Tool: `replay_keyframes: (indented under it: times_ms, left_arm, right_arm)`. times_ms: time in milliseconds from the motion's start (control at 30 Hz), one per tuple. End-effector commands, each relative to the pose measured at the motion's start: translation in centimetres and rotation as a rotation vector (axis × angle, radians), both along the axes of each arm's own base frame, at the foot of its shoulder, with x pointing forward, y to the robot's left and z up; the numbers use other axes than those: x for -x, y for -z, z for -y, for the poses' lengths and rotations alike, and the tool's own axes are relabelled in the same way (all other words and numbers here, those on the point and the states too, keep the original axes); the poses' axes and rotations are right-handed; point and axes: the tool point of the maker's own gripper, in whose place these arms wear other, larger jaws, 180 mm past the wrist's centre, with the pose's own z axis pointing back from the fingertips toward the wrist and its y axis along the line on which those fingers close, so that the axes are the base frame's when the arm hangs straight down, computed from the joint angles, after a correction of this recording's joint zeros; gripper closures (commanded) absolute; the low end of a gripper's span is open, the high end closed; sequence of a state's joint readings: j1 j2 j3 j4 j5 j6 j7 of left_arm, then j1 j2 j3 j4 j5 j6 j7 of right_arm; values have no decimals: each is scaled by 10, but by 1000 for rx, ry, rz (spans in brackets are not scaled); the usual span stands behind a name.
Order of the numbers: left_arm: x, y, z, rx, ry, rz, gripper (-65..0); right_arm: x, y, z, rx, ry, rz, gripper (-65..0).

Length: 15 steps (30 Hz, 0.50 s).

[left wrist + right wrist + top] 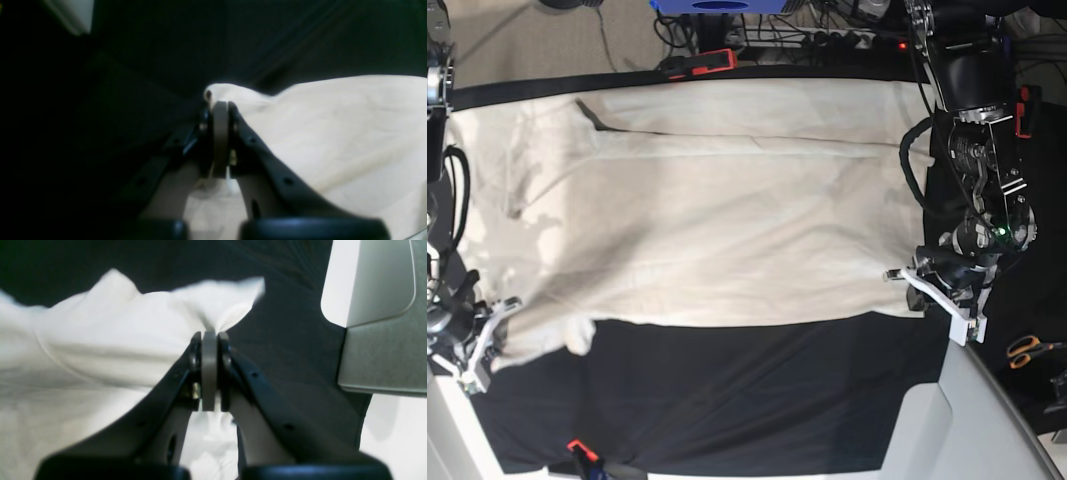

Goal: Fold the T-shirt properly
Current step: 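Lift the hem with both grippers and fold it toward the collar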

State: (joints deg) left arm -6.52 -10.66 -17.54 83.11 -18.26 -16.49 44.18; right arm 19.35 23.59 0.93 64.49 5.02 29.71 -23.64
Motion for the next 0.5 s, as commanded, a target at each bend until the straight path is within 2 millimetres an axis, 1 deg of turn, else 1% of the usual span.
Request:
replay_keyframes:
  times_ms: [0, 133, 233, 300, 333, 467]
  left_arm:
    - [-11, -18, -5, -12, 2, 58, 0]
    - [-9, -16, -5, -14, 1, 52, 0]
    - [-8, -15, -6, -15, 1, 48, 0]
    - [-2, -12, -12, -32, 1, 34, 0]
    - [-1, -11, -11, -33, 2, 33, 0]
    - [4, -7, -13, -38, 2, 20, 0]
  right_arm:
    - [-14, -26, 6, 1, 3, 73, 0]
    - [-10, -20, 5, 2, 1, 61, 0]
    - [-6, -23, 1, 9, -16, 72, 0]
    - [-3, -29, -5, 18, -32, 97, 0]
    - [-1, -31, -7, 26, -40, 101, 0]
    - [10, -29, -6, 67, -35, 52, 0]
